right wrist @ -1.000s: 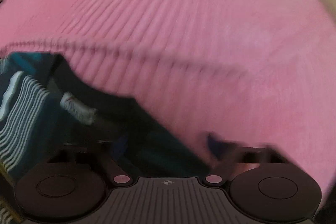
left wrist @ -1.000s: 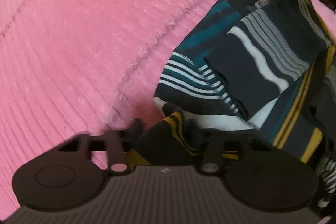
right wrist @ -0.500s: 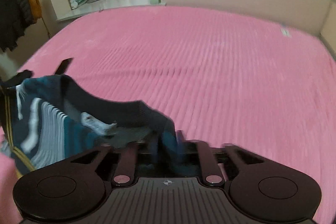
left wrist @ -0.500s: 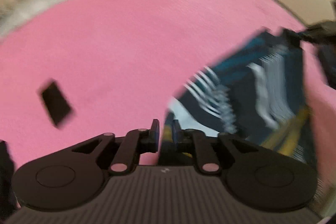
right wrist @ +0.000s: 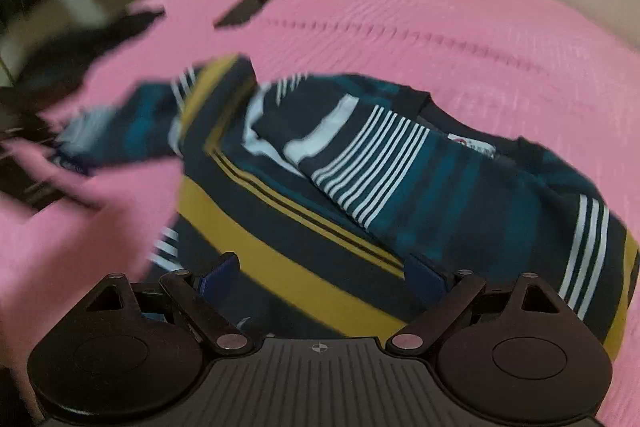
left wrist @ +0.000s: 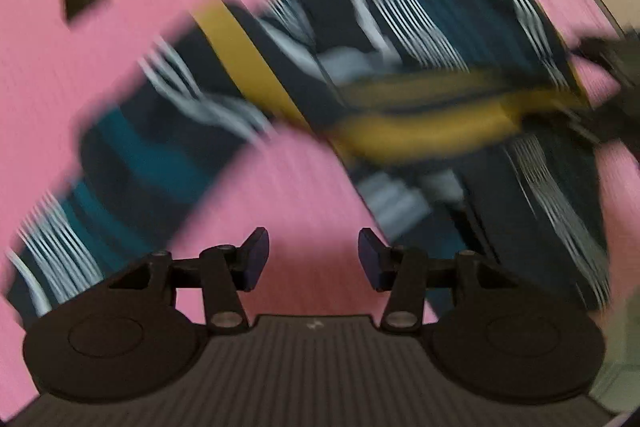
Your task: Fold clothes
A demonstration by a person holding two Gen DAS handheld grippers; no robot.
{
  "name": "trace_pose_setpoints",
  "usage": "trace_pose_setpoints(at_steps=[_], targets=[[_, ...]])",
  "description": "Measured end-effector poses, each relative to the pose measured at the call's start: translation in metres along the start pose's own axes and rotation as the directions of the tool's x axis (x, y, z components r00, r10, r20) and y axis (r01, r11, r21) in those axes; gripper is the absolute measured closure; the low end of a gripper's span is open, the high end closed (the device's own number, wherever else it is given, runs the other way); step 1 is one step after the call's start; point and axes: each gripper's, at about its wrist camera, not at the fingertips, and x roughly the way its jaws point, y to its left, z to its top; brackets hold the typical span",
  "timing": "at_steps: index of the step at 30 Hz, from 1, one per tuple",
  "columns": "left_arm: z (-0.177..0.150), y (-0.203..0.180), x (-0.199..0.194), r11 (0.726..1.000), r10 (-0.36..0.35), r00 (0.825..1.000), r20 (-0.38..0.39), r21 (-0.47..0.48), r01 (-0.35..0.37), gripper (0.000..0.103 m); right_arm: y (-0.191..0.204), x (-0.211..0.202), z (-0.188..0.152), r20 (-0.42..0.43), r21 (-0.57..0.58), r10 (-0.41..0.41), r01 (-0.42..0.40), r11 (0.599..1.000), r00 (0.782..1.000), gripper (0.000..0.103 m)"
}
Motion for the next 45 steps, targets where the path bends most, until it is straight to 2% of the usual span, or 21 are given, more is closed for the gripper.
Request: trace_pose_setpoints(at_steps=[5, 6, 7, 8, 10, 13, 15, 17, 18, 20, 21, 22, 24, 28, 32, 34, 37, 42, 43, 44, 45], targets=[[-0.024, -0.034, 0.005, 0.996, -0.08, 0.997, -0.023, 0.027, 0.08, 0.057, -0.017, 0.058, 0.014, -0.006, -0.12, -0.137, 0.135, 0.984, 0.991, 0.02], [-0.027, -0.04, 0.006, 0.995, -0.085, 0.996, -0.028, 0.041, 0.086, 0.057, -0.032, 0.069, 0.015, -0.022, -0.113, -0.139, 0.136, 0.984, 0.99, 0.041], [-0.029, -0.044, 0.006, 0.995, -0.086, 0.996, -0.033, 0.055, 0.087, 0.057, -0.046, 0.072, 0.015, -0.03, -0.076, -0.127, 0.124, 0.989, 0.991, 0.076], [-0.032, -0.048, 0.005, 0.994, -0.082, 0.996, -0.036, 0.067, 0.085, 0.057, -0.061, 0.069, 0.014, -0.026, -0.013, -0.105, 0.105, 0.994, 0.994, 0.092], [-0.036, -0.052, -0.003, 0.993, -0.08, 0.996, -0.04, 0.079, 0.083, 0.057, -0.087, 0.04, 0.012, 0.023, 0.124, -0.089, 0.086, 0.989, 0.996, 0.096], [-0.032, -0.055, -0.014, 0.992, -0.078, 0.996, -0.035, 0.1, 0.081, 0.057, -0.123, -0.034, -0.004, 0.131, 0.306, -0.227, 0.178, 0.935, 0.965, 0.096], [-0.025, -0.058, -0.018, 0.99, -0.078, 0.997, -0.022, 0.112, 0.08, 0.057, -0.158, -0.091, -0.03, 0.158, 0.46, -0.402, 0.294, 0.838, 0.902, 0.096], [-0.018, -0.061, -0.023, 0.989, -0.079, 0.997, -0.005, 0.122, 0.079, 0.055, -0.195, -0.144, -0.06, 0.127, 0.601, -0.59, 0.412, 0.685, 0.797, 0.095], [-0.015, -0.062, -0.024, 0.989, -0.079, 0.997, 0.004, 0.125, 0.078, 0.054, -0.216, -0.161, -0.079, 0.064, 0.665, -0.664, 0.464, 0.585, 0.745, 0.086], [-0.011, -0.064, -0.026, 0.989, -0.072, 0.997, 0.023, 0.133, 0.069, 0.05, -0.257, -0.18, -0.119, -0.137, 0.747, -0.73, 0.554, 0.368, 0.669, 0.042], [-0.01, -0.064, -0.026, 0.989, -0.064, 0.998, 0.029, 0.134, 0.06, 0.049, -0.268, -0.187, -0.135, -0.199, 0.775, -0.724, 0.559, 0.296, 0.66, 0.042], [-0.01, -0.064, -0.026, 0.99, -0.053, 0.998, 0.032, 0.13, 0.049, 0.048, -0.27, -0.193, -0.15, -0.209, 0.807, -0.703, 0.526, 0.269, 0.68, 0.042], [-0.014, -0.062, -0.025, 0.994, -0.03, 0.999, 0.031, 0.109, 0.026, 0.044, -0.253, -0.19, -0.162, -0.195, 0.815, -0.646, 0.488, 0.312, 0.738, 0.041], [-0.033, -0.059, -0.021, 0.999, -0.014, 1.0, -0.002, 0.045, 0.014, 0.044, -0.171, -0.161, -0.166, -0.138, 0.799, -0.445, 0.365, 0.478, 0.885, 0.021], [-0.057, -0.064, -0.021, 0.999, -0.038, 0.999, -0.026, 0.028, 0.038, 0.041, -0.065, -0.132, -0.141, -0.025, 0.746, -0.189, 0.144, 0.65, 0.982, 0.02], [-0.069, -0.066, -0.019, 0.997, -0.057, 0.998, -0.027, 0.044, 0.059, 0.041, -0.009, -0.118, -0.119, 0.037, 0.653, -0.07, 0.029, 0.757, 0.997, 0.004], [-0.087, -0.069, -0.015, 0.992, -0.082, 0.996, -0.028, 0.093, 0.084, 0.041, 0.058, -0.096, -0.09, 0.058, 0.44, 0.0, -0.025, 0.898, 0.998, 0.0], [-0.11, -0.062, -0.028, 0.978, -0.106, 0.994, 0.016, 0.183, 0.101, 0.041, 0.093, -0.028, -0.068, -0.111, 0.305, -0.073, 0.104, 0.947, 0.991, 0.0], [-0.115, -0.06, -0.032, 0.975, -0.114, 0.993, 0.026, 0.196, 0.107, 0.041, 0.094, -0.02, -0.067, -0.126, 0.303, -0.074, 0.109, 0.947, 0.989, 0.007], [-0.121, -0.058, -0.036, 0.971, -0.121, 0.992, 0.033, 0.213, 0.111, 0.041, 0.091, -0.019, -0.067, -0.125, 0.329, -0.073, 0.111, 0.938, 0.989, 0.048], [-0.125, -0.057, -0.039, 0.967, -0.125, 0.991, 0.037, 0.229, 0.114, 0.041, 0.085, -0.024, -0.072, -0.12, 0.373, -0.075, 0.115, 0.921, 0.99, 0.072]])
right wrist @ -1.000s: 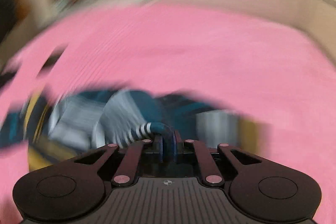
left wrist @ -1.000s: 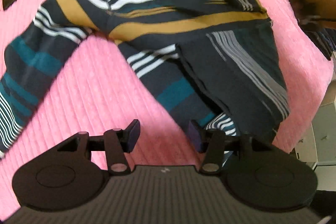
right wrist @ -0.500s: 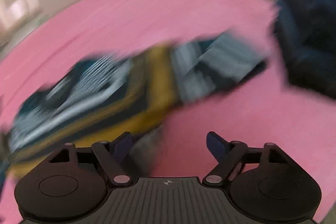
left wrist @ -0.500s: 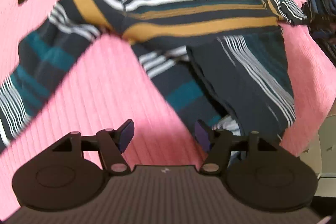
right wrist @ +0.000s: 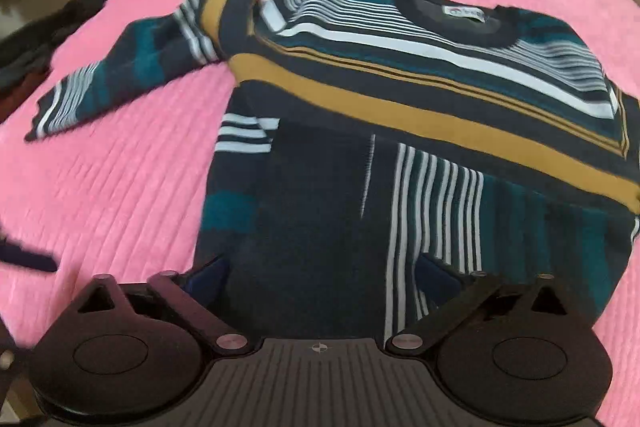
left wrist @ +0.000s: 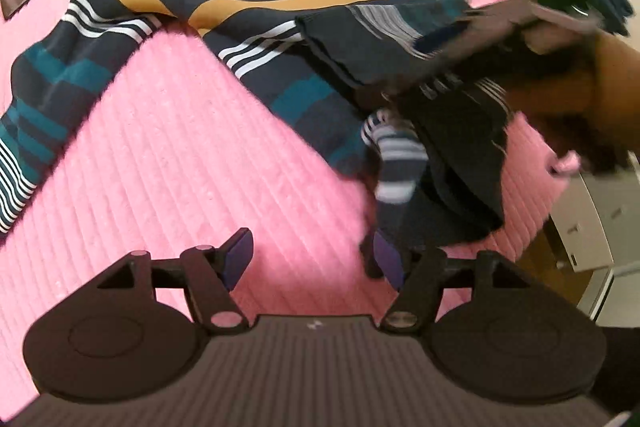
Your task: Fold clothes
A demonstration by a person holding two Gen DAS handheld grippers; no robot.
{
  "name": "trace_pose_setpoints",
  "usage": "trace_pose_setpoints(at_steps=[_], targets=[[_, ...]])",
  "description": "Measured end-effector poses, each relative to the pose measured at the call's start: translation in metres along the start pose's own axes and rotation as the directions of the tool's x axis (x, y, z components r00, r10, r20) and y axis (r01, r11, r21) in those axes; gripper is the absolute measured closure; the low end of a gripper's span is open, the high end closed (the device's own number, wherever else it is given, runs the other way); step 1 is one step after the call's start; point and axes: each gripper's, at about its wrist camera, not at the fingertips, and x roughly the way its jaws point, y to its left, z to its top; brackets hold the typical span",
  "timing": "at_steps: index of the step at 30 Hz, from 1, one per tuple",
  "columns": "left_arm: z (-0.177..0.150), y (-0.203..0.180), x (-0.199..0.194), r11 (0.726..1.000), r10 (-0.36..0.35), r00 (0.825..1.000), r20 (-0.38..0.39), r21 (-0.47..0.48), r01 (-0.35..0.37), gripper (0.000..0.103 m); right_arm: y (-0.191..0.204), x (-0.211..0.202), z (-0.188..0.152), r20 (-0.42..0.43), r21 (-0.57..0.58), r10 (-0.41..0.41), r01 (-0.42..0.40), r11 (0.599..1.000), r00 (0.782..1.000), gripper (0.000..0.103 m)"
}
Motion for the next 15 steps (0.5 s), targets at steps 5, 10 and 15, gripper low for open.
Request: trace_pose_setpoints(at_steps=[5, 10, 15], targets=[[-0.014, -0.006, -0.02, 0.995, -0.059, 0.997, 0.042, 0.079, 0.055, 0.04, -0.075, -0.096, -0.038, 0.115, 0.423, -0.109, 0.05, 0.905, 0.987, 0.091], [-0.013, -0.019, -0.001, 0.989, -0.126, 0.99, 0.064, 0.08, 0.121, 0.038, -0.138, -0.172, -0.105, 0.105, 0.64, -0.284, 0.153, 0.753, 0.953, 0.095], [0.0, -0.027, 0.05, 0.987, -0.156, 0.987, 0.035, -0.039, 0.158, 0.043, -0.204, -0.201, -0.184, -0.01, 0.883, -0.399, 0.196, 0.427, 0.917, 0.101]])
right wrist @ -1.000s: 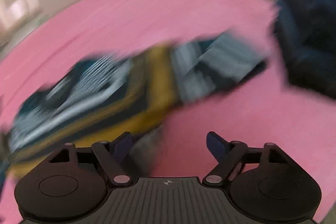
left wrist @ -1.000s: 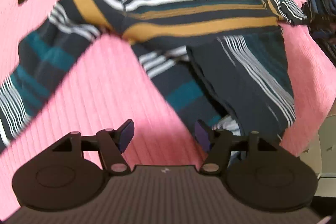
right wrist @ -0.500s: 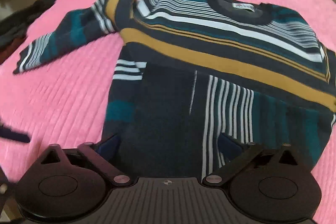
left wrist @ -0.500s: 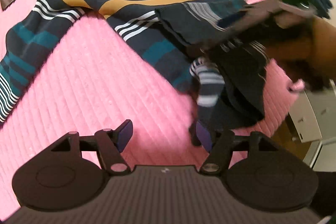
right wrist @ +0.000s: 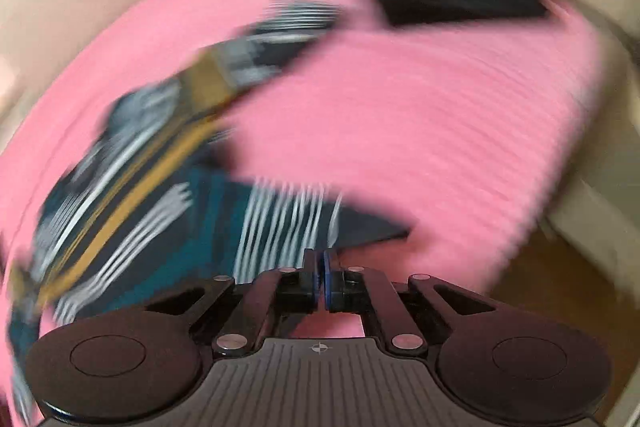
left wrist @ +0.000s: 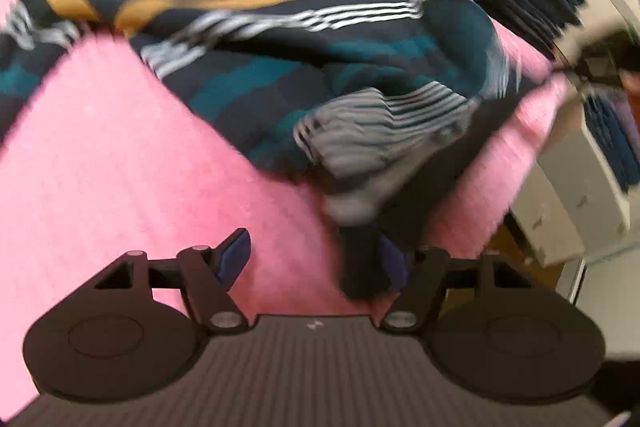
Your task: Fold clothes
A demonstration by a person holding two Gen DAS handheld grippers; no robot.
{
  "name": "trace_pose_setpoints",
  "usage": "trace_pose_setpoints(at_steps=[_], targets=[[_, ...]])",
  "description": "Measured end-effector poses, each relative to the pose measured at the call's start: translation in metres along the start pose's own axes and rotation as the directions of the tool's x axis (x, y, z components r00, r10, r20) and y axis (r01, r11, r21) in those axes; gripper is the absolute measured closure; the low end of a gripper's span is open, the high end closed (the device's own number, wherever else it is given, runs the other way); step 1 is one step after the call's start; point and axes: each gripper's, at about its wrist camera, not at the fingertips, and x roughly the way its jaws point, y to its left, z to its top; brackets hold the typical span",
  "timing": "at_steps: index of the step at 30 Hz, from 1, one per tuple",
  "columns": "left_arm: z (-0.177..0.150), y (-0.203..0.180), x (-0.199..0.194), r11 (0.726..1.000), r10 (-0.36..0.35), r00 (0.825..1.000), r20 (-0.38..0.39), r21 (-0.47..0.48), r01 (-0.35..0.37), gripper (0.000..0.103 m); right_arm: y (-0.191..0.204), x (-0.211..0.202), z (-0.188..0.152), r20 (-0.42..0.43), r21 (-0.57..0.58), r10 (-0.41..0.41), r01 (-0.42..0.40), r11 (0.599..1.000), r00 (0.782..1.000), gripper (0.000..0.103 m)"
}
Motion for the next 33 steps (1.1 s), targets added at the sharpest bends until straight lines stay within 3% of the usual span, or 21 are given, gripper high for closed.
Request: trace_pose_setpoints(at_steps=[1, 3, 4, 5, 6, 7, 8, 12, 15, 16, 18, 19, 20, 21, 22, 25, 29, 30, 31, 32, 33], targets=[[0.002, 0.001, 0.008, 0.999, -0.017, 1.0, -0.01, -0.043, 0.017, 0.049, -0.018, 0.003, 0.002, -0.015, 0.057, -0.018, 0.019, 0.998, 1.0, 0.101], [0.003, 0.001, 0.016, 0.993, -0.05, 0.999, -0.02, -0.11, 0.048, 0.088, -0.034, 0.011, 0.006, -0.051, 0.073, 0.008, -0.004, 0.997, 0.999, 0.101], [0.002, -0.002, 0.015, 0.989, -0.063, 0.998, -0.023, -0.136, 0.059, 0.091, -0.036, 0.014, 0.007, -0.065, 0.048, 0.031, -0.028, 0.998, 0.997, 0.1], [-0.001, -0.005, 0.014, 0.985, -0.074, 0.997, -0.029, -0.159, 0.069, 0.093, -0.031, 0.017, 0.009, -0.074, -0.003, 0.066, -0.066, 0.998, 0.995, 0.088], [-0.003, -0.009, 0.013, 0.983, -0.08, 0.996, -0.035, -0.171, 0.073, 0.095, -0.026, 0.019, 0.01, -0.083, -0.055, 0.1, -0.105, 0.993, 0.991, 0.069], [-0.006, -0.015, 0.009, 0.983, -0.077, 0.996, -0.04, -0.172, 0.069, 0.096, -0.021, 0.023, 0.012, -0.097, -0.103, 0.133, -0.143, 0.984, 0.986, 0.014], [-0.011, -0.021, 0.003, 0.982, -0.075, 0.996, -0.044, -0.174, 0.066, 0.097, -0.015, 0.028, 0.013, -0.113, -0.146, 0.158, -0.174, 0.974, 0.981, 0.0], [-0.036, -0.038, -0.047, 0.978, -0.077, 0.996, -0.052, -0.2, 0.065, 0.098, 0.002, 0.07, 0.017, -0.229, -0.355, 0.223, -0.295, 0.887, 0.948, 0.0], [-0.057, -0.031, -0.073, 0.975, -0.015, 0.996, -0.09, -0.221, -0.005, 0.098, 0.012, 0.102, 0.006, -0.337, -0.565, 0.153, -0.33, 0.756, 0.929, 0.002], [-0.062, -0.026, -0.075, 0.971, 0.012, 0.994, -0.104, -0.237, -0.037, 0.098, 0.012, 0.111, 0.001, -0.373, -0.603, 0.129, -0.346, 0.719, 0.919, 0.018], [-0.065, -0.018, -0.069, 0.958, 0.04, 0.992, -0.12, -0.276, -0.072, 0.098, 0.007, 0.118, -0.004, -0.397, -0.619, 0.108, -0.353, 0.702, 0.911, 0.035], [-0.064, -0.019, -0.063, 0.958, 0.045, 0.991, -0.129, -0.277, -0.08, 0.098, 0.006, 0.116, -0.003, -0.389, -0.617, 0.101, -0.341, 0.71, 0.915, 0.059], [-0.062, -0.023, -0.057, 0.96, 0.051, 0.989, -0.139, -0.265, -0.087, 0.098, 0.002, 0.113, 0.0, -0.403, -0.591, 0.106, -0.347, 0.728, 0.909, 0.099], [-0.059, -0.028, -0.051, 0.965, 0.051, 0.988, -0.148, -0.246, -0.086, 0.098, -0.003, 0.108, 0.005, -0.442, -0.54, 0.142, -0.39, 0.746, 0.886, 0.1], [-0.057, -0.036, -0.045, 0.972, 0.046, 0.987, -0.157, -0.221, -0.081, 0.098, -0.007, 0.101, 0.006, -0.466, -0.513, 0.165, -0.417, 0.75, 0.869, 0.1], [-0.056, -0.049, -0.03, 0.979, 0.095, 0.975, -0.202, -0.159, -0.128, 0.098, -0.012, 0.075, 0.001, -0.437, -0.589, 0.124, -0.388, 0.709, 0.891, 0.1], [-0.065, -0.045, -0.02, 0.962, 0.18, 0.933, -0.312, -0.142, -0.233, 0.097, -0.007, 0.064, -0.001, -0.383, -0.636, 0.035, -0.291, 0.715, 0.923, 0.099], [-0.066, -0.042, -0.025, 0.958, 0.2, 0.925, -0.322, -0.135, -0.254, 0.096, -0.002, 0.063, -0.001, -0.36, -0.655, 0.017, -0.265, 0.708, 0.933, 0.093], [-0.067, -0.039, -0.032, 0.952, 0.223, 0.921, -0.321, -0.132, -0.277, 0.095, 0.002, 0.061, 0.0, -0.341, -0.663, 0.02, -0.256, 0.704, 0.94, 0.066], [-0.068, -0.036, -0.042, 0.944, 0.248, 0.918, -0.31, -0.133, -0.3, 0.093, 0.009, 0.056, 0.001, -0.32, -0.669, 0.03, -0.249, 0.7, 0.947, 0.024], [-0.068, -0.031, -0.054, 0.935, 0.274, 0.915, -0.296, -0.143, -0.326, 0.091, 0.018, 0.05, 0.002, -0.296, -0.673, 0.051, -0.246, 0.697, 0.954, 0.013]])
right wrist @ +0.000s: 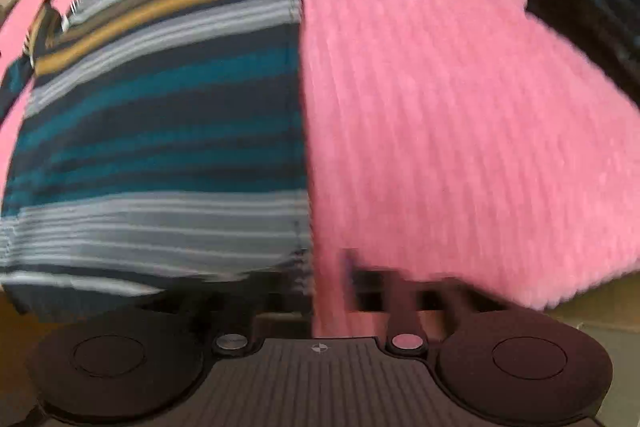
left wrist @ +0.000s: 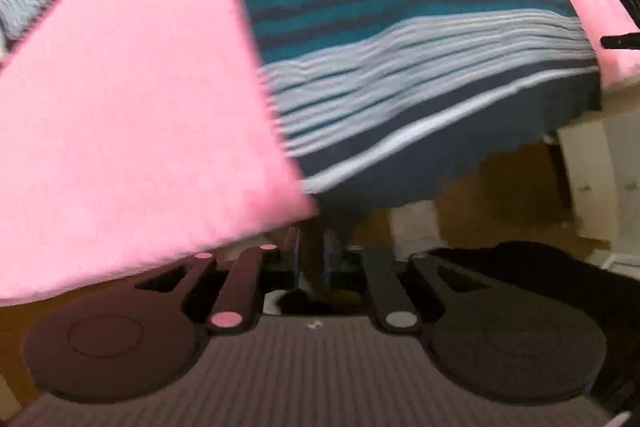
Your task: Fold clothes
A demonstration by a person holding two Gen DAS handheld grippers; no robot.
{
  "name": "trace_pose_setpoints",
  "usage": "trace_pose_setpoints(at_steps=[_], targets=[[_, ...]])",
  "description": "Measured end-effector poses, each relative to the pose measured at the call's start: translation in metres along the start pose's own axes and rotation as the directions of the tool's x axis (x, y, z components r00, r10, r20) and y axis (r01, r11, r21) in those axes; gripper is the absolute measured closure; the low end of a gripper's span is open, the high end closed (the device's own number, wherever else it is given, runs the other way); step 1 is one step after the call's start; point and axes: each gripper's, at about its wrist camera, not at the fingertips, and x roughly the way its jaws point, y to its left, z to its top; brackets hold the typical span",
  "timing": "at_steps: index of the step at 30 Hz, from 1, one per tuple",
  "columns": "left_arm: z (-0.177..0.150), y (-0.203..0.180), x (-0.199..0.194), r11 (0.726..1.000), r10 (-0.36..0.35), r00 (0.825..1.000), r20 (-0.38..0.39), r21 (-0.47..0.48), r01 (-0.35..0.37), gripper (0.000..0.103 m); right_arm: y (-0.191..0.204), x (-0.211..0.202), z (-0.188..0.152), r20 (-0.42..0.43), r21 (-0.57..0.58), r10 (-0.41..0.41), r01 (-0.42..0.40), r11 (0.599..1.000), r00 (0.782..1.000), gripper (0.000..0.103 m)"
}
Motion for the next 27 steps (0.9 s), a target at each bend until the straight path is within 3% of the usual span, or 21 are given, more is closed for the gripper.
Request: trace_pose_setpoints(at_steps=[3, 5, 7, 10, 12, 14, 16, 17, 19, 20, 21, 22, 24, 27], targets=[[0.001, 0.037, -0.027, 0.994, 0.093, 0.993, 0.075, -0.059, -0.089, 0.076, 0.029, -0.012, 0.024, 0.07, -0.031, 0.055, -0.053, 0.998, 0.996, 0.012], [0.006, 0.066, -0.041, 0.984, 0.173, 0.976, 0.13, -0.069, -0.165, 0.068, 0.059, -0.016, 0.043, 0.09, -0.06, 0.103, -0.098, 0.993, 0.991, 0.012], [0.012, 0.097, -0.054, 0.967, 0.252, 0.951, 0.18, -0.073, -0.243, 0.062, 0.096, -0.017, 0.059, 0.103, -0.102, 0.155, -0.144, 0.984, 0.983, 0.012], [0.032, 0.145, -0.053, 0.932, 0.351, 0.905, 0.239, 0.005, -0.363, 0.061, 0.164, -0.013, 0.078, 0.108, -0.186, 0.218, -0.195, 0.963, 0.97, 0.012], [0.05, 0.175, -0.04, 0.885, 0.398, 0.872, 0.285, 0.131, -0.447, 0.06, 0.212, -0.005, 0.089, 0.11, -0.246, 0.246, -0.213, 0.945, 0.963, 0.012], [0.067, 0.196, -0.013, 0.805, 0.421, 0.848, 0.322, 0.299, -0.513, 0.059, 0.253, 0.011, 0.097, 0.108, -0.274, 0.252, -0.215, 0.937, 0.962, 0.012], [0.079, 0.222, 0.018, 0.729, 0.403, 0.851, 0.337, 0.444, -0.521, 0.059, 0.288, 0.028, 0.105, 0.098, -0.282, 0.246, -0.21, 0.936, 0.964, 0.012], [0.084, 0.234, 0.031, 0.71, 0.384, 0.863, 0.327, 0.492, -0.503, 0.059, 0.306, 0.037, 0.109, 0.092, -0.275, 0.234, -0.201, 0.94, 0.968, 0.012], [0.093, 0.257, 0.05, 0.712, 0.329, 0.899, 0.288, 0.55, -0.436, 0.067, 0.343, 0.054, 0.117, 0.071, -0.251, 0.22, -0.196, 0.948, 0.973, 0.012], [0.096, 0.269, 0.049, 0.732, 0.29, 0.917, 0.275, 0.554, -0.397, 0.072, 0.36, 0.06, 0.12, 0.058, -0.242, 0.217, -0.197, 0.95, 0.974, 0.012], [0.099, 0.28, 0.045, 0.757, 0.252, 0.93, 0.266, 0.544, -0.361, 0.097, 0.372, 0.064, 0.123, 0.051, -0.241, 0.211, -0.193, 0.951, 0.976, 0.012], [0.101, 0.293, 0.036, 0.79, 0.234, 0.936, 0.263, 0.51, -0.341, 0.1, 0.384, 0.067, 0.126, 0.044, -0.24, 0.205, -0.189, 0.952, 0.978, 0.012], [0.096, 0.32, 0.009, 0.841, 0.245, 0.93, 0.274, 0.418, -0.344, 0.102, 0.404, 0.067, 0.129, 0.03, -0.246, 0.2, -0.187, 0.951, 0.979, 0.012], [0.067, 0.354, -0.031, 0.841, 0.338, 0.898, 0.282, 0.338, -0.423, 0.102, 0.427, 0.065, 0.135, 0.017, -0.279, 0.187, -0.174, 0.944, 0.982, 0.012]])
